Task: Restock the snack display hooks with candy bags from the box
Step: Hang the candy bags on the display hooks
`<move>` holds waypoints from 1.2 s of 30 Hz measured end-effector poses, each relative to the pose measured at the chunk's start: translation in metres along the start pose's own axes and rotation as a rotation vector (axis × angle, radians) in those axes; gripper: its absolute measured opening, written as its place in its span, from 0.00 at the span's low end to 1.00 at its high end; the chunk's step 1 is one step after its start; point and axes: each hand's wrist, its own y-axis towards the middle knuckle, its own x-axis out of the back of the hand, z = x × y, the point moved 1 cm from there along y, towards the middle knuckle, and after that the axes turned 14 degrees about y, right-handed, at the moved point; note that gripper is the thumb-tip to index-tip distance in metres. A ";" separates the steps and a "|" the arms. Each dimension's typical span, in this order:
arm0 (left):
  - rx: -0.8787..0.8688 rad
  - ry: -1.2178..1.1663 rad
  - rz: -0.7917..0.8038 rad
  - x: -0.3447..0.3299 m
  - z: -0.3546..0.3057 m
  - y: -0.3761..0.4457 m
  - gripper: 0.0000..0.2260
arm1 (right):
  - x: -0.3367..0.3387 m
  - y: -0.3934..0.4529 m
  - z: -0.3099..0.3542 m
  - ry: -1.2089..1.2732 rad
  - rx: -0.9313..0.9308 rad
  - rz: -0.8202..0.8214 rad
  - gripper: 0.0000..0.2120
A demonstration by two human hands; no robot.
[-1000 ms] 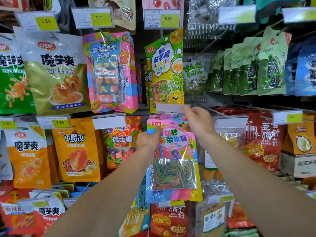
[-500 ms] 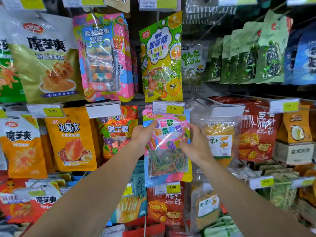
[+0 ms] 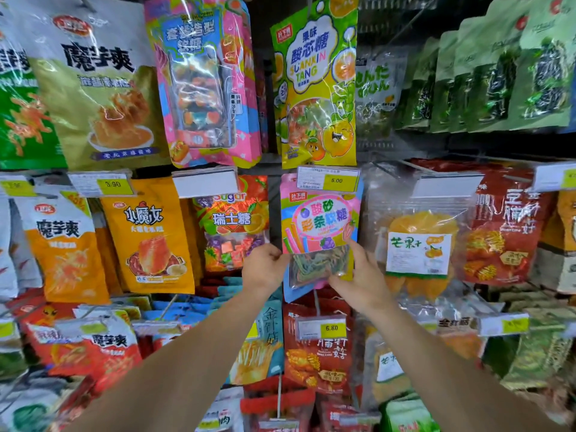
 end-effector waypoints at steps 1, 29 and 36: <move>-0.003 0.012 -0.006 0.001 0.000 0.002 0.12 | -0.001 0.001 0.001 -0.016 0.002 0.013 0.42; -0.151 0.039 0.466 0.088 0.220 -0.186 0.16 | -0.195 -0.246 0.058 -0.446 -0.273 0.222 0.32; 0.046 0.087 0.481 0.152 0.325 -0.288 0.15 | -0.287 -0.345 0.058 -0.496 -0.244 0.472 0.31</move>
